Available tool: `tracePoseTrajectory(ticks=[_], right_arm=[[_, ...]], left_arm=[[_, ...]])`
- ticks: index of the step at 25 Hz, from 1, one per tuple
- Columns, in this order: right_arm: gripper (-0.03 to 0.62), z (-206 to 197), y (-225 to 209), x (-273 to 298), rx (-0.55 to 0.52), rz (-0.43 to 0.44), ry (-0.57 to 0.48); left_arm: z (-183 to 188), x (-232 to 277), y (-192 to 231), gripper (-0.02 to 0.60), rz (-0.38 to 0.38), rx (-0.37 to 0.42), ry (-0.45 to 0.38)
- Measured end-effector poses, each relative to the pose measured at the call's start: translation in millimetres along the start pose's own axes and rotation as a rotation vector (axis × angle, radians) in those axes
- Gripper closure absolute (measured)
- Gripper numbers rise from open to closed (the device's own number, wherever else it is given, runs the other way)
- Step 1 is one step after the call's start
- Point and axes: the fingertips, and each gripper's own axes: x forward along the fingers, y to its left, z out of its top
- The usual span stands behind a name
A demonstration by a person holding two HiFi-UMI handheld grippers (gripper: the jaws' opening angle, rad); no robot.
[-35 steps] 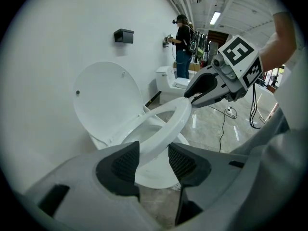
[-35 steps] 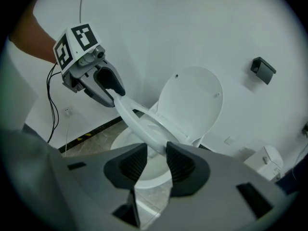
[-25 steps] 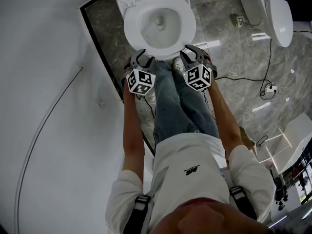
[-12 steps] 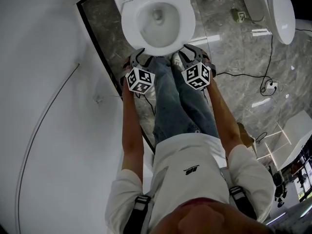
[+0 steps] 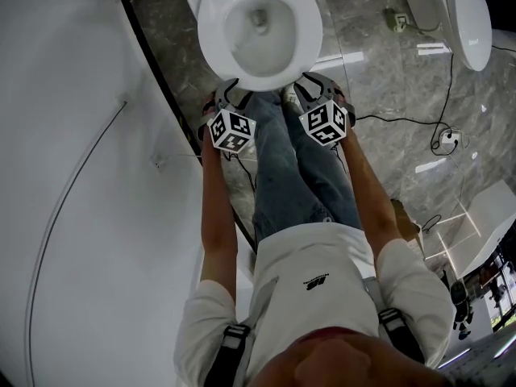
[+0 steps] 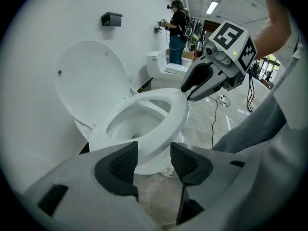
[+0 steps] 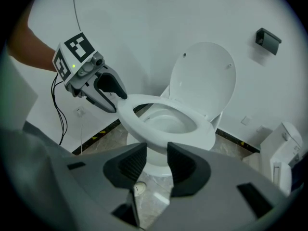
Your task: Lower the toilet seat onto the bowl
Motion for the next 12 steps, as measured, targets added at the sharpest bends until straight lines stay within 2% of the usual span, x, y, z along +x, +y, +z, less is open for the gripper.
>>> tracePoseTrajectory(ticks=[12], right_arm=[[0.451, -22.7, 11.9, 15.8, 0.022, 0.026, 0.032]], left_arm=[[-18.7, 15.5, -15.4, 0.362, -0.054, -0.049, 0.011]])
